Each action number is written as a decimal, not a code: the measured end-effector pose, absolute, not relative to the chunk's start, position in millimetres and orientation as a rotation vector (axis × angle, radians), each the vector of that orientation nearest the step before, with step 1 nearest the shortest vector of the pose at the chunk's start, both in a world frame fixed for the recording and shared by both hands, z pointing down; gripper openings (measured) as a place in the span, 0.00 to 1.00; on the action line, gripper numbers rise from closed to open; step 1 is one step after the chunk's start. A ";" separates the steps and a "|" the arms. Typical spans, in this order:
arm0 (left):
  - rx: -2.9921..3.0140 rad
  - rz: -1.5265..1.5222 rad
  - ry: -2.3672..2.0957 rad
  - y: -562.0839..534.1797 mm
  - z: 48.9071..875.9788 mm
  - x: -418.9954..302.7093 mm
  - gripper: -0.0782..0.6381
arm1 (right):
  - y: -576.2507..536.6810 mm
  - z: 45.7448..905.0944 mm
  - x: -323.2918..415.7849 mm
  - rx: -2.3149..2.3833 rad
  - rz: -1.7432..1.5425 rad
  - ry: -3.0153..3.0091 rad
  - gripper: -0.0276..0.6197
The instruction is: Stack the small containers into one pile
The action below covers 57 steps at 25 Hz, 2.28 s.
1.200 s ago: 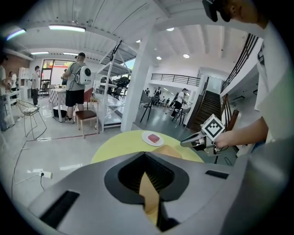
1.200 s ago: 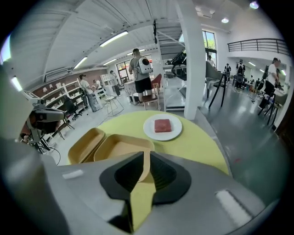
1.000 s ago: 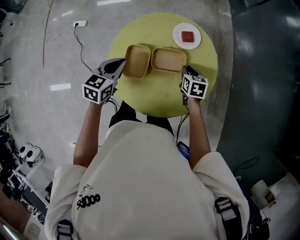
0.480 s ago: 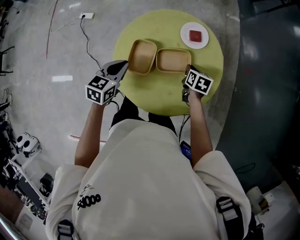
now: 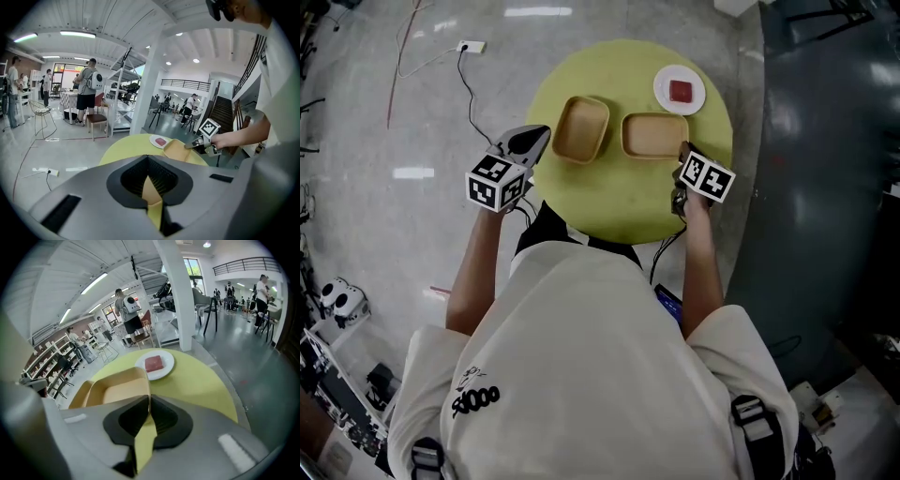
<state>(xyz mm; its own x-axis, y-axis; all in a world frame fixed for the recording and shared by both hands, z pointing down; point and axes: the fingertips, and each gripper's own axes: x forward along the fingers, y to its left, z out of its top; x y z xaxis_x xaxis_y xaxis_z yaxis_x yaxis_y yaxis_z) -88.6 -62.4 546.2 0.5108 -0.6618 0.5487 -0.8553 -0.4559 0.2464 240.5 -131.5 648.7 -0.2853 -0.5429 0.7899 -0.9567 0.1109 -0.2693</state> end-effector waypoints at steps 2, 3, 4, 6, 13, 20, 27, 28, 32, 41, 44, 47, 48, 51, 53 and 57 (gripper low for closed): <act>2.269 0.499 -1.257 -68.2 540.0 -94.5 0.12 | -140.7 628.6 239.9 1.433 1.034 -1.943 0.09; 2.272 0.489 -1.265 -70.9 536.8 -97.7 0.12 | -145.4 618.6 236.6 1.407 1.013 -1.977 0.09; 2.275 0.481 -1.273 -73.3 533.8 -101.1 0.12 | -149.6 609.5 231.3 1.373 0.994 -2.015 0.09; 2.278 0.468 -1.286 -77.0 529.0 -108.3 0.12 | -156.0 594.3 216.5 1.285 0.954 -2.090 0.09; 2.259 0.445 -1.294 -79.4 524.9 -122.3 0.12 | -159.8 568.9 159.4 0.943 0.767 -2.224 0.09; 2.219 0.449 -1.287 -76.6 536.0 -144.0 0.12 | -150.9 589.2 109.0 0.652 0.649 -2.191 0.09; 2.174 0.452 -1.277 -78.1 555.0 -169.8 0.12 | -153.7 607.4 71.5 0.503 0.574 -2.130 0.09; 2.171 0.453 -1.270 -78.4 558.0 -172.7 0.12 | -154.3 608.6 64.8 0.487 0.568 -2.128 0.09; 2.170 0.469 -1.233 -82.2 568.8 -179.7 0.12 | -155.5 616.4 43.1 0.442 0.572 -2.110 0.09; 2.198 0.488 -1.142 -90.8 576.1 -190.8 0.12 | -155.3 630.9 24.2 0.351 0.488 -2.068 0.09; 2.216 0.506 -1.106 -90.7 579.0 -187.0 0.12 | -154.8 631.3 17.7 0.306 0.425 -2.076 0.09; 2.223 0.511 -1.081 -89.6 580.2 -182.6 0.12 | -154.2 633.1 12.6 0.303 0.407 -2.084 0.09; 2.224 0.510 -1.076 -89.3 580.4 -181.7 0.12 | -153.7 635.1 11.6 0.304 0.404 -2.083 0.09; 2.228 0.514 -1.065 -89.4 580.8 -181.1 0.12 | -153.8 645.9 12.9 0.337 0.422 -2.066 0.10; 2.228 0.516 -1.063 -89.3 580.7 -181.7 0.12 | -154.1 652.5 16.0 0.368 0.431 -2.052 0.11; 2.218 0.518 -1.068 -88.3 582.4 -185.2 0.12 | -155.3 659.1 17.1 0.416 0.434 -2.048 0.11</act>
